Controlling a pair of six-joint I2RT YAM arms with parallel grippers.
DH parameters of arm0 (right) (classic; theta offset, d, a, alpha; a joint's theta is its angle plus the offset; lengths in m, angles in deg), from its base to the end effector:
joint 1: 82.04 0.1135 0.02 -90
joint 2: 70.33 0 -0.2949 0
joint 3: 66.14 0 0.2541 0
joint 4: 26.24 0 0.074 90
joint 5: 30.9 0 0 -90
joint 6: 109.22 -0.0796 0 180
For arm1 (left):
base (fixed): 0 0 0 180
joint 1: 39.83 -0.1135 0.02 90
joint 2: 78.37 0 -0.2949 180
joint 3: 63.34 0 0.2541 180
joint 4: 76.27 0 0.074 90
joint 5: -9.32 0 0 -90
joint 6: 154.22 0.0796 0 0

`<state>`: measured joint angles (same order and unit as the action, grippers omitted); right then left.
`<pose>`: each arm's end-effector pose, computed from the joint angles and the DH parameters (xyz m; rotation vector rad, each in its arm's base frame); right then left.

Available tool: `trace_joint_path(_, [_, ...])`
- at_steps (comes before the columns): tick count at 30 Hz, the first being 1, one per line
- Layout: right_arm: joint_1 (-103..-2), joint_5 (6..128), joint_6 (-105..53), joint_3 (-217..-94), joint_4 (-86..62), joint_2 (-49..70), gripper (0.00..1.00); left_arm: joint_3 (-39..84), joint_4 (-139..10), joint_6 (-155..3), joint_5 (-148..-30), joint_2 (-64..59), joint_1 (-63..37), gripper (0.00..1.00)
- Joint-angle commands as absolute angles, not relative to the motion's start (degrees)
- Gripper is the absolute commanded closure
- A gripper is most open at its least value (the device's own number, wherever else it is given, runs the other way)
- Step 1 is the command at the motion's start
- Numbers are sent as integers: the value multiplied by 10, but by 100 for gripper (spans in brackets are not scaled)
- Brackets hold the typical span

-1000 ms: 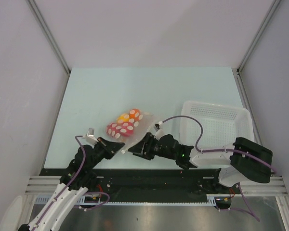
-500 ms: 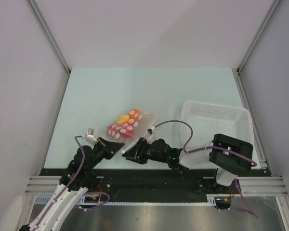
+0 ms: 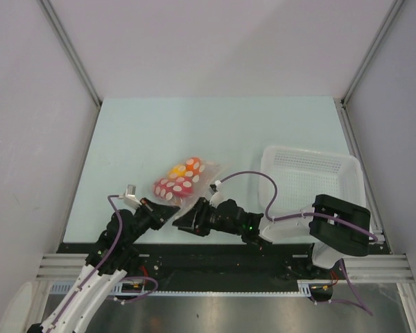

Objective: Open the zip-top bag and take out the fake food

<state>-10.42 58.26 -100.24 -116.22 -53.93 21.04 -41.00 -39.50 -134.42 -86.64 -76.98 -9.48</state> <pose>0.1169 0.3482 0.2045 0.1978 2.2467 1.7205 0.0906 -0.0626 0.1698 -0.6259 1.9648 -1.2667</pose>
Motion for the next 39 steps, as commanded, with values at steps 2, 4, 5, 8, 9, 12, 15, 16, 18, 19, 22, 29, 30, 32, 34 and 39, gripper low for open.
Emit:
trace_joint_path(2, [-115,566,-1004,-1186,-542,198,55,-401,-420,-1337,-882,-770,-96,100])
trace_joint_path(4, [-120,567,-1005,-1186,-542,199,57,-401,-419,-1337,-883,-774,-97,100])
trace_joint_path(5, [-122,566,-1009,-1186,-543,200,58,-401,-417,-1337,-883,-777,-96,100])
trace_joint_path(8, [-125,571,-1015,-1185,-557,209,61,-405,-418,-1337,-885,-782,-97,100])
trace_joint_path(9, [-124,571,-1018,-1184,-562,211,63,-406,-418,-1337,-886,-783,-96,100])
trace_joint_path(12, [-127,574,-1023,-1188,-568,219,65,-410,-413,-1336,-886,-782,-97,100])
trace_joint_path(15, [-127,580,-1029,-1193,-578,229,69,-414,-416,-1338,-889,-782,-96,100])
trace_joint_path(16, [-128,580,-1032,-1193,-584,231,71,-415,-417,-1339,-890,-797,-96,100])
trace_joint_path(18, [-129,580,-1035,-1192,-587,234,79,-413,-417,-1337,-891,-796,-97,100])
trace_joint_path(19, [-130,580,-1038,-1191,-589,234,81,-412,-416,-1337,-890,-796,-97,100])
trace_joint_path(22, [-132,574,-1036,-1184,-585,227,96,-408,-408,-1332,-891,-799,-96,100])
trace_joint_path(29, [-159,568,-1036,-1129,-585,187,100,-424,-408,-1339,-906,-852,-97,100])
trace_joint_path(30, [-167,573,-1035,-1122,-585,184,100,-427,-408,-1342,-910,-864,-97,100])
trace_joint_path(32, [-174,574,-1036,-1104,-586,169,100,-422,-412,-1331,-913,-855,-96,100])
trace_joint_path(34, [-189,582,-1036,-1092,-592,162,100,-416,-416,-1328,-918,-853,-97,100])
trace_joint_path(39, [-215,616,-1023,-1083,-599,148,100,-408,-413,-1330,-917,-857,-96,100])
